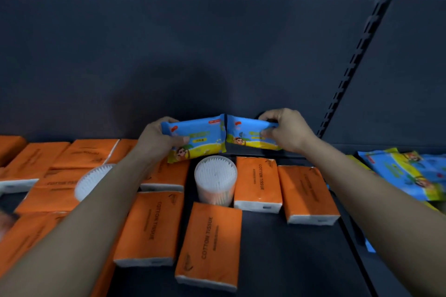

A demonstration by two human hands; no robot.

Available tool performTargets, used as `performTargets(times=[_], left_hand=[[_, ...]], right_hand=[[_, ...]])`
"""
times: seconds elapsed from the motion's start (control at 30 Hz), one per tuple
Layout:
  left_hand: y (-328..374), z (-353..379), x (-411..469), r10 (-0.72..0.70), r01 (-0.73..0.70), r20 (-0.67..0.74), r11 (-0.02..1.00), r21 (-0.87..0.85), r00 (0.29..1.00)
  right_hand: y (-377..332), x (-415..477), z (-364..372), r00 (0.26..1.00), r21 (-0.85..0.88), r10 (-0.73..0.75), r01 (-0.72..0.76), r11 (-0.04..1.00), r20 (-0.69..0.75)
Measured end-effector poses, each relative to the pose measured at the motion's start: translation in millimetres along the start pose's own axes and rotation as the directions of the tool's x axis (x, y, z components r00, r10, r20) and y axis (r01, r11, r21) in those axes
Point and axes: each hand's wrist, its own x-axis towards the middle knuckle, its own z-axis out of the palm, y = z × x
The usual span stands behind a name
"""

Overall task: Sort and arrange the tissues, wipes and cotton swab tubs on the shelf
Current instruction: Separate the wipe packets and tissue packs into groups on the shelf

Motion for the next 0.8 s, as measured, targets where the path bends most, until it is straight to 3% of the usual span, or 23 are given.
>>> performTargets(times=[0.07,0.2,0.3,0.57,0.8], left_hand=[[1,2,2,0.02,-0.019,-0.02,1.0,0.017,1.0],[3,7,6,0.012,-0.011,-0.002,0.999,0.03,1.0],[2,15,11,0.004,-0.005,0.041,1.0,0.031,0.999],[3,35,19,-0.001,-0.02,0.175,0.993,0.119,0.985],[-3,43,30,0.076,-0.113,0.199,0.976,0.184,0.977]], right_hand=[[2,2,6,1.0,-0.013,0.001,-0.001,1.0,0.009],[8,2,8,0.975,-0.181,0.059,-0.02,0.983,0.215],[15,0,2,0.949,-0.135,0.116,-0.08,0.988,0.292],[25,-3,-4,0.965,-0.263,0.124,-0.061,0.963,0.231],[30,-2,-4,0.974,-0.287,0.118,-0.059,0.956,0.192]])
